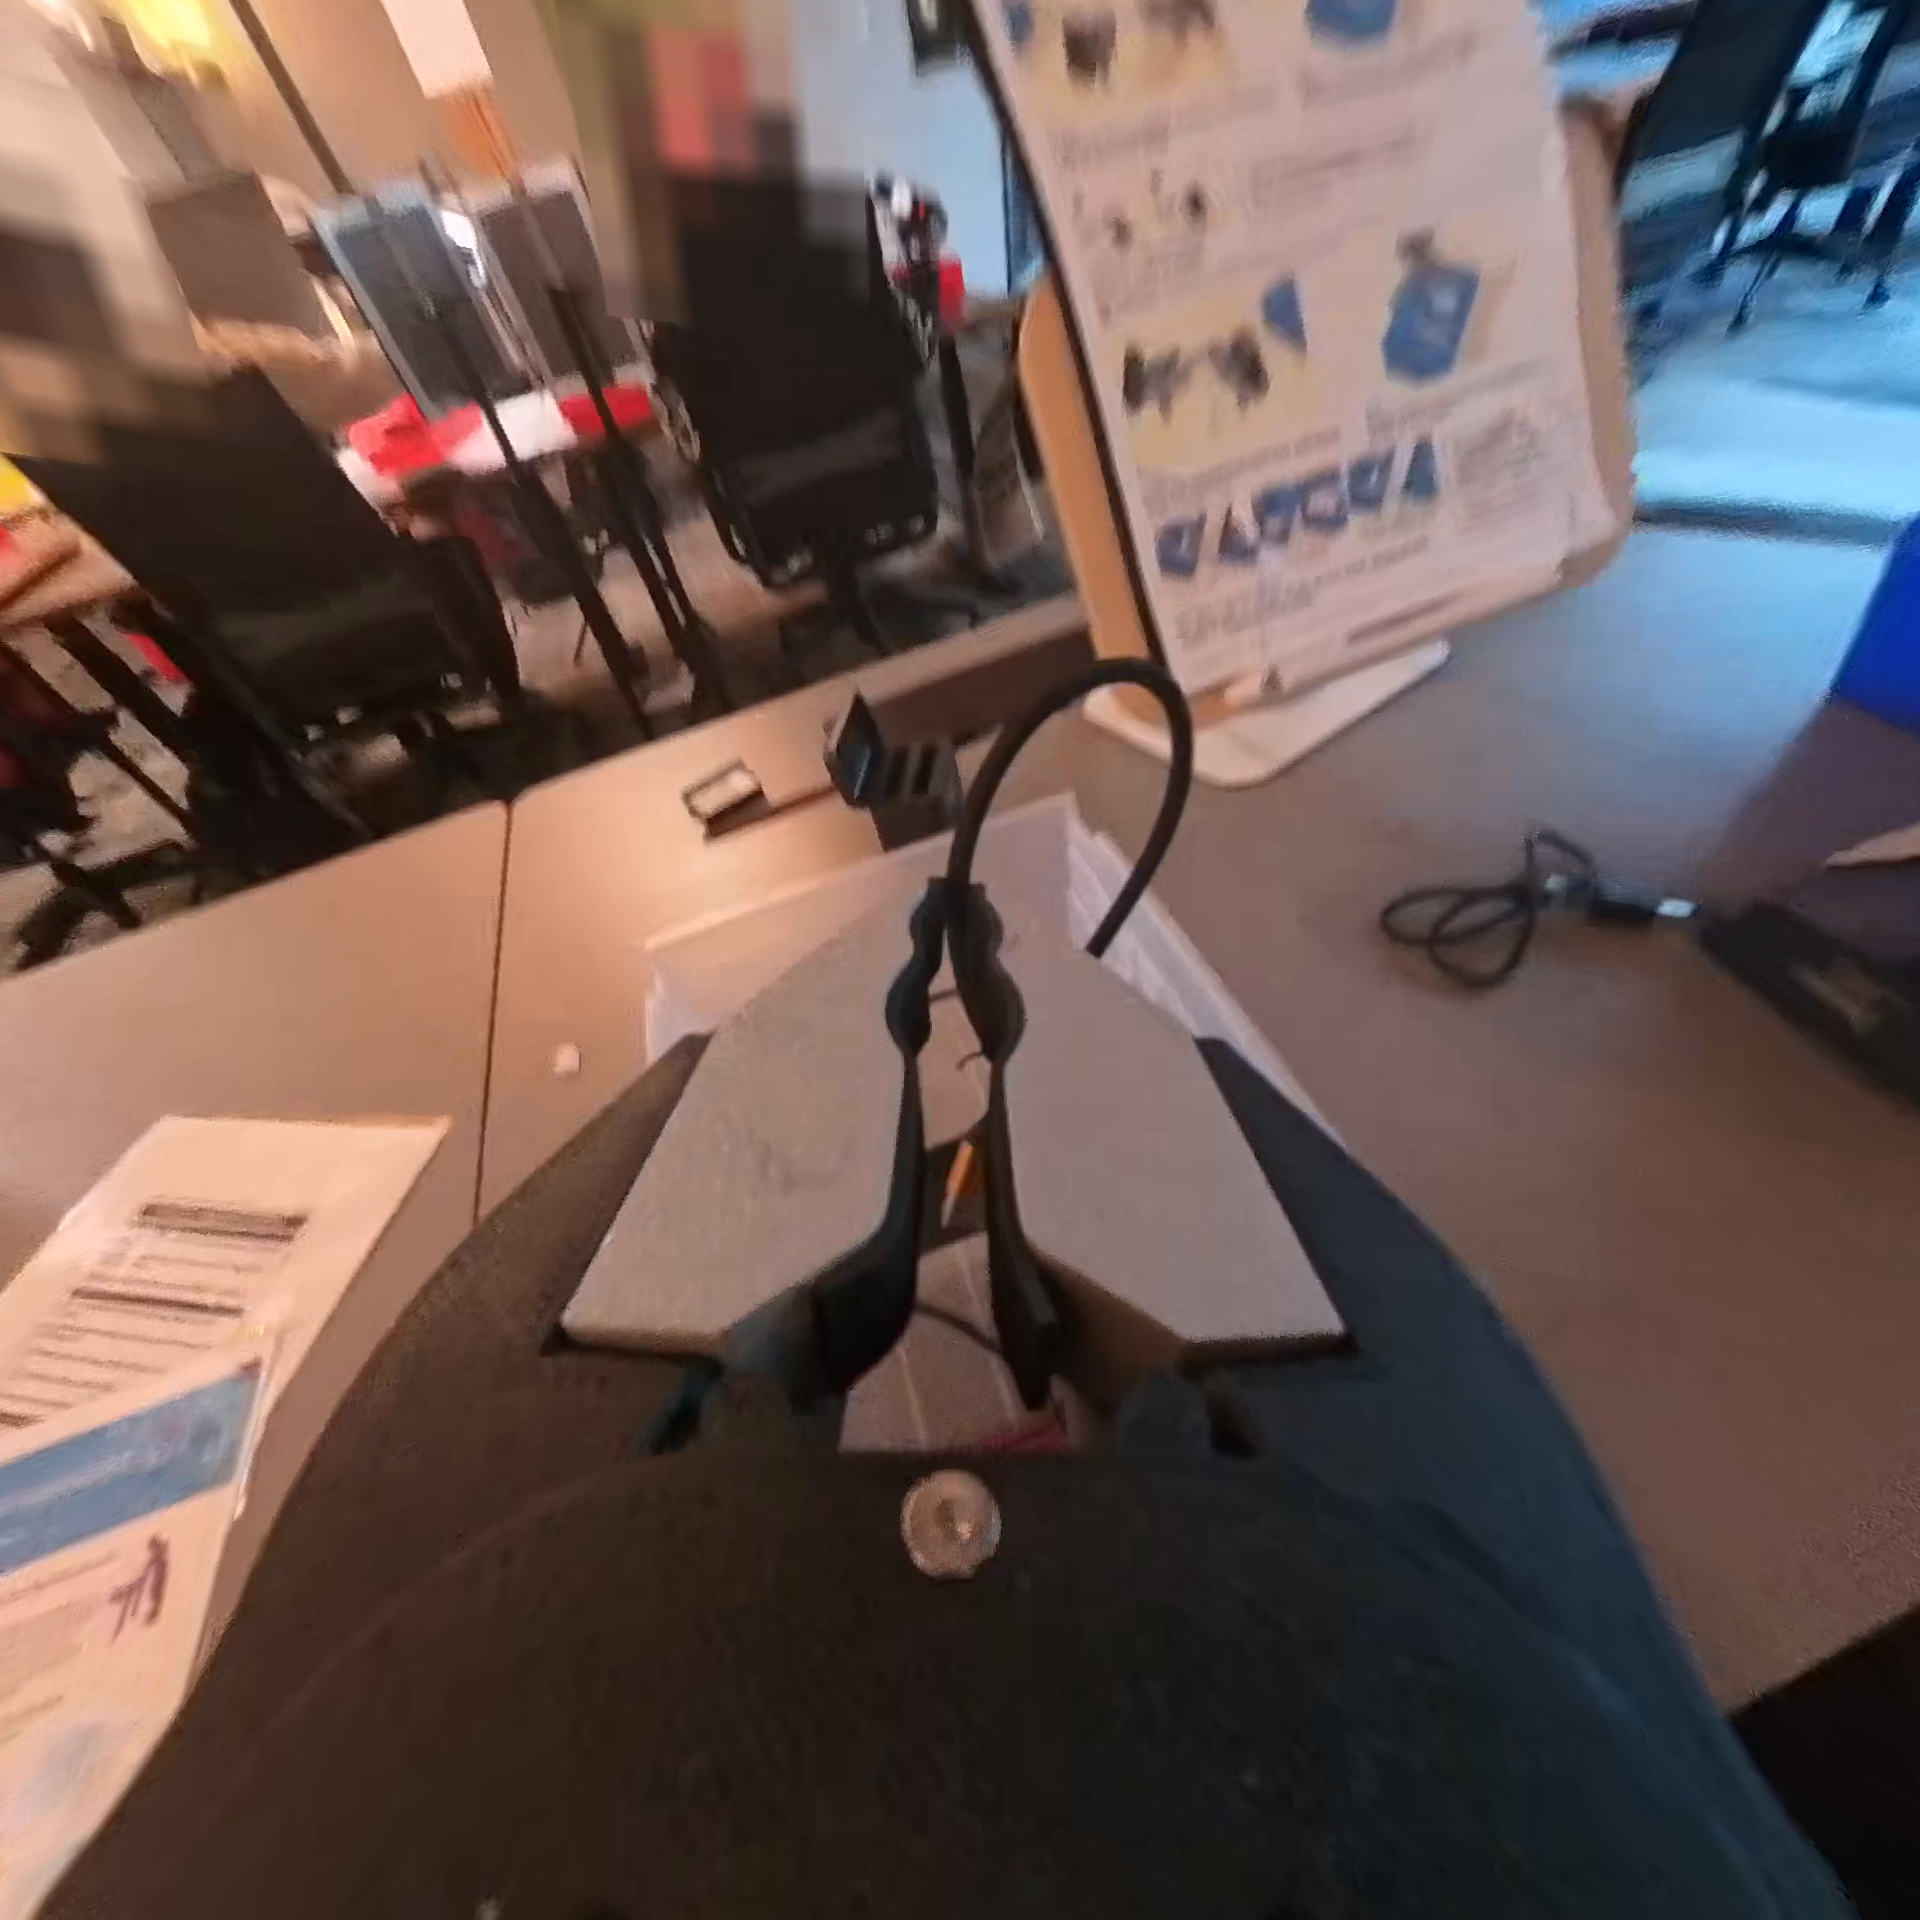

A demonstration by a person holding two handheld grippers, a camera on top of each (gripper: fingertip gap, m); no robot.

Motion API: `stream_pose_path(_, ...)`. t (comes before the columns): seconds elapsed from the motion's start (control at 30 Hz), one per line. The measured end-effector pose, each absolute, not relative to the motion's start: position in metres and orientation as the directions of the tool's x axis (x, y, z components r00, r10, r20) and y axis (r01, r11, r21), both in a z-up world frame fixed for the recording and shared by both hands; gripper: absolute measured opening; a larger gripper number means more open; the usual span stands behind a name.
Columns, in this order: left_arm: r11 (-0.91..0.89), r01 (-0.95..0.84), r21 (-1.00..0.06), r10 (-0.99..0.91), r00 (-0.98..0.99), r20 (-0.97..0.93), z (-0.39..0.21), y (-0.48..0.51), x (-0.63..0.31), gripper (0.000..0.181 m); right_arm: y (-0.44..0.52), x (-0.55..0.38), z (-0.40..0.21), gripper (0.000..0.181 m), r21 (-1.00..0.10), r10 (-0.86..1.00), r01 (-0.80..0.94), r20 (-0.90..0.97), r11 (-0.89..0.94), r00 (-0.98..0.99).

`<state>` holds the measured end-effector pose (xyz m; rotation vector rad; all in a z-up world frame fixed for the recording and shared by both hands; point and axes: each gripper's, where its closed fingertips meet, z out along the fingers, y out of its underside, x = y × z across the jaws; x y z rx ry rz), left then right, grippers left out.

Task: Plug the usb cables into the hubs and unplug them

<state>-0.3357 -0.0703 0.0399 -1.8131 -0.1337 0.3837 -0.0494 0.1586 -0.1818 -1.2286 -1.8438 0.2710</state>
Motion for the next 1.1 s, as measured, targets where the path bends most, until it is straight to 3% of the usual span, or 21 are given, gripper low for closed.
stream_pose_path(0.17,-0.193,-0.141,-0.971,0.217,0.959,-0.183,0.066,-0.067,-0.297,0.001,0.152,-0.028,-0.164,0.079,-0.619,0.862,0.633,0.480,0.464,-0.163)
stream_pose_path(0.33,-0.188,-0.213,-0.959,0.117,0.964,-0.237,0.070,-0.043,-0.246,0.001,0.139,-0.013,-0.112,0.073,-0.686,0.858,0.542,0.494,0.486,-0.144)
stream_pose_path(0.5,-0.142,-0.242,-0.960,-0.084,0.969,-0.232,0.071,-0.005,-0.168,0.002,0.076,-0.020,-0.070,0.070,-0.835,0.920,0.399,0.294,0.379,-0.258)
stream_pose_path(0.6,-0.125,-0.236,-0.964,-0.243,0.949,-0.201,0.063,0.022,-0.110,0.001,0.037,-0.036,-0.052,0.077,-0.875,0.911,0.333,0.239,0.352,-0.336)
stream_pose_path(0.7,-0.163,-0.298,-0.941,-0.305,0.922,-0.239,0.046,0.048,-0.073,0.002,0.017,-0.055,-0.036,0.071,-0.921,0.924,0.279,0.170,0.273,-0.344)
stream_pose_path(0.73,-0.170,-0.319,-0.932,-0.313,0.915,-0.256,0.041,0.054,-0.065,0.001,0.022,-0.061,-0.037,0.065,-0.920,0.935,0.294,0.165,0.261,-0.315)
stream_pose_path(0.8,-0.185,-0.352,-0.917,-0.338,0.900,-0.277,0.035,0.061,-0.052,0.001,0.033,-0.067,-0.046,0.000,-0.907,0.941,0.328,0.168,0.264,-0.293)
stream_pose_path(0.93,-0.162,-0.306,-0.938,-0.393,0.892,-0.223,0.038,0.062,-0.035,0.001,0.038,-0.065,-0.040,0.000,-0.947,0.946,0.273,0.081,0.172,-0.315)
stream_pose_path(0.97,-0.158,-0.279,-0.947,-0.414,0.890,-0.193,0.039,0.061,-0.032,0.002,0.042,-0.065,-0.038,0.006,-0.955,0.951,0.259,0.061,0.144,-0.303)
stream_pose_path(1.03,-0.153,-0.255,-0.955,-0.427,0.888,-0.168,0.040,0.062,-0.031,0.002,0.043,-0.064,-0.036,0.044,-0.961,0.944,0.256,0.013,0.103,-0.331)
stream_pose_path(1.1,-0.157,-0.259,-0.953,-0.422,0.890,-0.173,0.039,0.062,-0.034,0.001,0.030,-0.056,-0.034,0.047,-0.964,0.898,0.249,-0.030,0.089,-0.438)
